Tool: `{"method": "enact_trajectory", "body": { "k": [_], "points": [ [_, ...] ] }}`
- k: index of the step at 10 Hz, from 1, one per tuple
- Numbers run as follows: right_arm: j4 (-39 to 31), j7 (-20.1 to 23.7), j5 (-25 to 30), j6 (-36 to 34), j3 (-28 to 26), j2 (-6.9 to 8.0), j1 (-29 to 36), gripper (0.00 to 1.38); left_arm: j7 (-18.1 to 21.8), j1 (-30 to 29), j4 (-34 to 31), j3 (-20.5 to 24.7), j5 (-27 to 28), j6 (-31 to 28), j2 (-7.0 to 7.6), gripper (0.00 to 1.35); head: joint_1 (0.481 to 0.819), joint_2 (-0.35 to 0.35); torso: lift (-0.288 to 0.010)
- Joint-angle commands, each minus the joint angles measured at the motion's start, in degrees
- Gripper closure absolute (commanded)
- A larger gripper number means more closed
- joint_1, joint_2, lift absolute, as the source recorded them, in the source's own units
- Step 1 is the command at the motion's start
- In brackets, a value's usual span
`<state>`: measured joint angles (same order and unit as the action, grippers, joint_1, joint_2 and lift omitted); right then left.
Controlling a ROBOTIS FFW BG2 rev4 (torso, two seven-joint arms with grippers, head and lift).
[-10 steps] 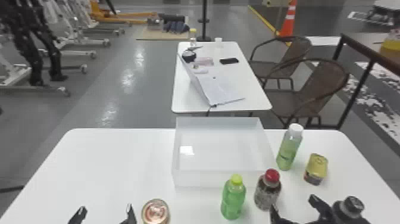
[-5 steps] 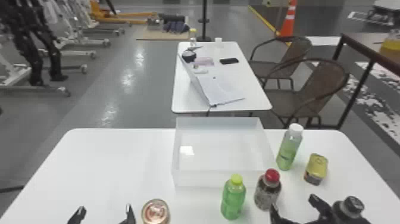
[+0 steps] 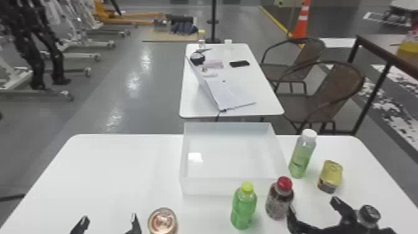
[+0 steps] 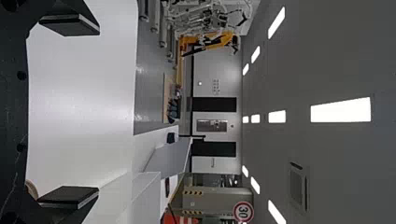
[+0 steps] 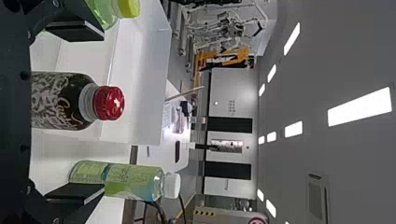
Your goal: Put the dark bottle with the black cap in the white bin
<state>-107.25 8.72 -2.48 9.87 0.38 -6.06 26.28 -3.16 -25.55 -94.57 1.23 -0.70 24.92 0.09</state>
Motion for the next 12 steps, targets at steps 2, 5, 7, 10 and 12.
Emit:
{"method": "enact_trajectory", "body": {
  "k": [2, 5, 7, 10, 12],
  "points": [
    [-1.21, -1.51, -3.49, -0.03, -2.23, 0.17, -0.71, 0.15, 0.08, 0.06, 0.00, -0.09, 0.09, -0.31, -0.24, 0.10, 0.549, 0.000, -0.100],
    [-6.83, -1.42, -4.29, -6.00, -5.39, 0.17, -1.85, 0.15, -0.01, 0.41, 0.00, -0.35, 0.09, -0.67, -0.24, 0.10, 0.549, 0.000, -0.100],
    [-9.38, -1.07, -3.76, -9.08, -7.59, 0.17, -1.76, 0.15, 0.08, 0.50, 0.09, -0.35, 0.09, -0.84, -0.24, 0.10, 0.549, 0.000, -0.100],
    [-11.23, 0.86, -3.05, -11.10, -13.74, 0.44, -0.62, 0.15, 0.08, 0.67, 0.44, -0.61, -0.09, -1.19, -0.24, 0.10, 0.549, 0.000, -0.100],
    [-8.50, 4.29, -6.57, -10.13, -17.52, 2.11, -0.53, 0.15, 0.17, 0.67, 0.44, -0.70, -0.44, -1.46, -0.24, 0.10, 0.549, 0.000, -0.100]
  ]
}}
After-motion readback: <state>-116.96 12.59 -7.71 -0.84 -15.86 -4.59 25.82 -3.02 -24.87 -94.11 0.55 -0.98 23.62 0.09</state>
